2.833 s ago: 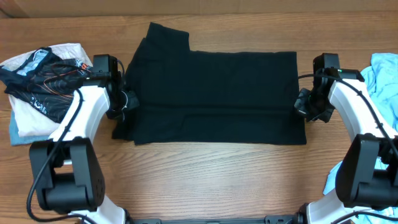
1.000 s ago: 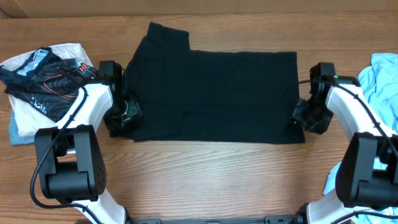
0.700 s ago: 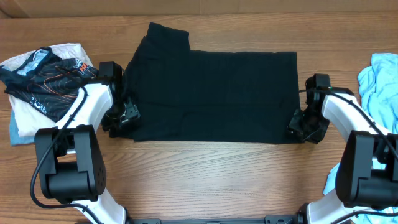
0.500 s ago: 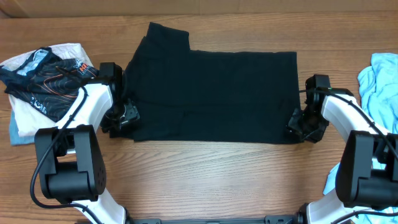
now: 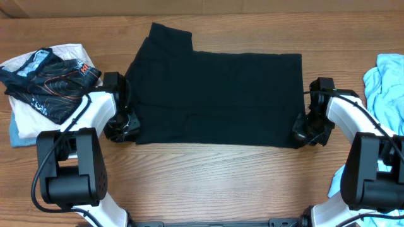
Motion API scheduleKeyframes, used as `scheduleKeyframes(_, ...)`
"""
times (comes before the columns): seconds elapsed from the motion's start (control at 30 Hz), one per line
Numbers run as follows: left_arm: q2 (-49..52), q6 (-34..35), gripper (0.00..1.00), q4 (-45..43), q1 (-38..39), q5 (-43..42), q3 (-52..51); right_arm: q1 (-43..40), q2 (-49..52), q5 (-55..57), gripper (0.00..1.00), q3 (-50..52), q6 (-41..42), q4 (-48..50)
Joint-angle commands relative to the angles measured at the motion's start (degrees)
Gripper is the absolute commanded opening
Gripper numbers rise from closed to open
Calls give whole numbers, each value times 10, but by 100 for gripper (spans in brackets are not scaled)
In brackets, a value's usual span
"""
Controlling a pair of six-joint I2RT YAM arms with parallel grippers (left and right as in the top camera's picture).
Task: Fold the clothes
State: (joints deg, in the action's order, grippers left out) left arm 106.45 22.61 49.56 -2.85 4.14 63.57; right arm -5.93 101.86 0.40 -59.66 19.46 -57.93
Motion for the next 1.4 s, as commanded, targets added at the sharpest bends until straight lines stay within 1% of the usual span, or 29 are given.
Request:
scheduleKeyframes(0.0,18,19,38,9,-1,10,-47,-2,2,20,16,2,4,-10)
scheduleKeyframes(0.03,18,19,36,9,-1,10,-49,-2,2,24,16,2,5,-13)
scheduleKeyframes(0.07,18,19,30,10,-2,10,-53,-2,2,30,16,2,8,-18)
scheduleKeyframes(0.1,18,20,27,14,-2,12,-57,-2,2,38,16,2,14,-23)
scheduleKeyframes(0.33,18,97,24,91,-2,54,-75,-2,2,62,16,2,33,-70)
scheduleKeyframes(0.47,18,110,24,126,-3,68,-77,-2,2,63,16,2,36,-94)
scheduleKeyframes(0.6,18,110,26,117,-4,70,-76,-2,2,62,16,2,42,-83)
scheduleKeyframes(0.77,17,101,33,119,-5,73,-40,-2,-2,60,17,-7,44,-73)
scheduleKeyframes(0.9,15,98,38,158,-5,90,24,-2,-27,60,17,-32,44,-76)
scheduleKeyframes(1.03,7,86,52,205,-5,115,97,-2,-64,62,18,-68,44,-84)
scheduleKeyframes(1.13,-6,68,64,219,-4,110,146,-2,-91,62,24,-97,44,-82)
scheduleKeyframes(1.27,-33,21,72,212,-4,62,196,-2,-103,61,32,-131,37,-69)
scheduleKeyframes(1.3,-40,-1,73,202,-4,40,206,-2,-103,59,32,-137,28,-64)
scheduleKeyframes(1.37,-48,-55,82,175,-4,-7,224,-1,-103,59,38,-140,26,-54)
